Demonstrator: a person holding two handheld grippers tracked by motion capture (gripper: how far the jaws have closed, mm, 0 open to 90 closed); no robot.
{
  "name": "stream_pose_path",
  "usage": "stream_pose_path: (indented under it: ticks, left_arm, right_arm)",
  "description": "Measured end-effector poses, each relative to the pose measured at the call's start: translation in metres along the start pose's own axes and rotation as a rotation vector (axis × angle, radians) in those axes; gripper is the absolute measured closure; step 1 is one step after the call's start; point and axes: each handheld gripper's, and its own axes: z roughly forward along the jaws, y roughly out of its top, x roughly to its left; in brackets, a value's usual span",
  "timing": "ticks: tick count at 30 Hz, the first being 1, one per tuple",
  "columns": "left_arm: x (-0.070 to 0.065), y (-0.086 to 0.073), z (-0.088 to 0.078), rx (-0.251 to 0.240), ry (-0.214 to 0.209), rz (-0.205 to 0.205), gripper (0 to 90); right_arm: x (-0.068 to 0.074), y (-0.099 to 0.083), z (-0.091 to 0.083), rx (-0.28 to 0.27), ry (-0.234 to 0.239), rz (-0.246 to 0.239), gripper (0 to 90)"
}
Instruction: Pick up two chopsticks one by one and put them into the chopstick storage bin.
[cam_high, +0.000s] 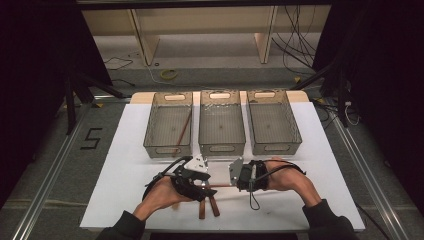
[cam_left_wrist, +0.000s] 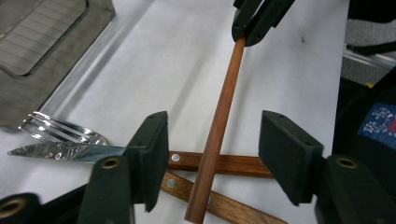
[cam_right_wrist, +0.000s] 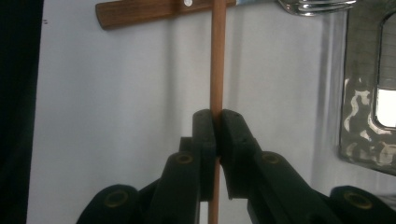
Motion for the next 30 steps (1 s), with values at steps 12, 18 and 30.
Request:
stream_pose_path:
  ticks: [12, 18, 30]
  left_arm:
    - [-0.007, 0.007, 0.009, 0.100, -0.043, 0.066, 65.5]
    - [-0.010, 0.008, 0.013, 0.131, -0.059, 0.097, 72.9]
    - [-0.014, 0.007, 0.012, 0.128, -0.083, 0.144, 82.5]
  right_arm:
    - [0.006, 0.007, 0.001, 0.009, 0.008, -0.043, 85.3]
    - [0.008, 0.009, 0.002, -0.002, 0.011, -0.063, 85.3]
    - [0.011, 0.010, 0.002, 0.008, 0.026, -0.089, 85.0]
